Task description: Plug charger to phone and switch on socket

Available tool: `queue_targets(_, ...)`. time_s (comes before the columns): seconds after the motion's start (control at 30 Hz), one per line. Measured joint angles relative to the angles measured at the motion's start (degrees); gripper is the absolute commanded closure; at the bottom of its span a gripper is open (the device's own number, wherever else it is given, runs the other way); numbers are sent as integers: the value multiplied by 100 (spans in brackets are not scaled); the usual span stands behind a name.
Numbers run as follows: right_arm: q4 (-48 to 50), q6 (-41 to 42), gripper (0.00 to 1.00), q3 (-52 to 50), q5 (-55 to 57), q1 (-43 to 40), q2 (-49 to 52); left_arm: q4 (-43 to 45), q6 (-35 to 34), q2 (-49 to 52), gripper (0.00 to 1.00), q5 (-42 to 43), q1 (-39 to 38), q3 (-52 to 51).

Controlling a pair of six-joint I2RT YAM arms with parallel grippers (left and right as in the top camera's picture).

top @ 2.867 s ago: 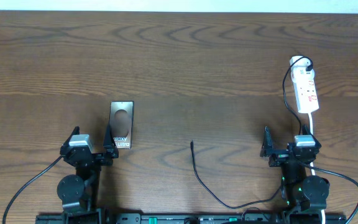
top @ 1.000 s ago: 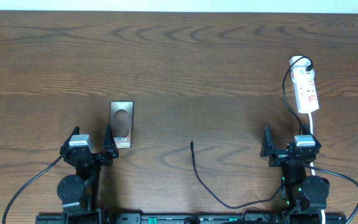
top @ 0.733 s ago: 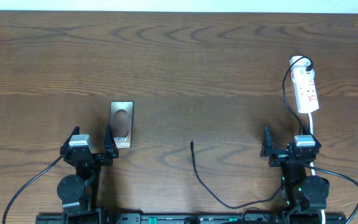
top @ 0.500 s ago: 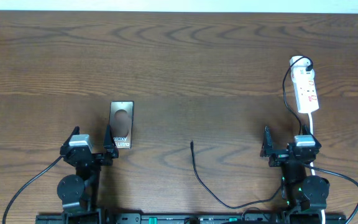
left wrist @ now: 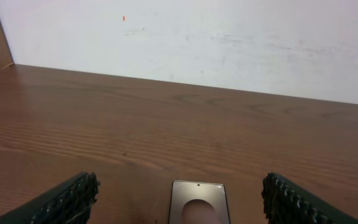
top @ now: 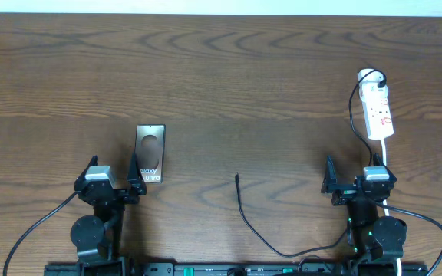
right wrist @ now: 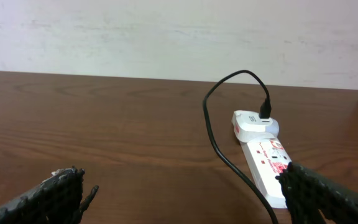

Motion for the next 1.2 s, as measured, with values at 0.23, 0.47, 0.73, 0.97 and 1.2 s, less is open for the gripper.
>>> queue_targets(0.23,0,0,1,0,0,0,0,0,0,0,13,0,0,0)
queue_targets(0.47,0,0,1,0,0,0,0,0,0,0,13,0,0,0)
queue_targets(0.73,0,0,1,0,0,-2,0,2,-2,0,13,-2,0,0)
queue_targets(0.97,0,0,1,0,0,0,0,72,-24,2,9,24,0,0)
queue_targets(1.2,2,0,1,0,4,2,-2,-11,-96,737,2,20,0,719)
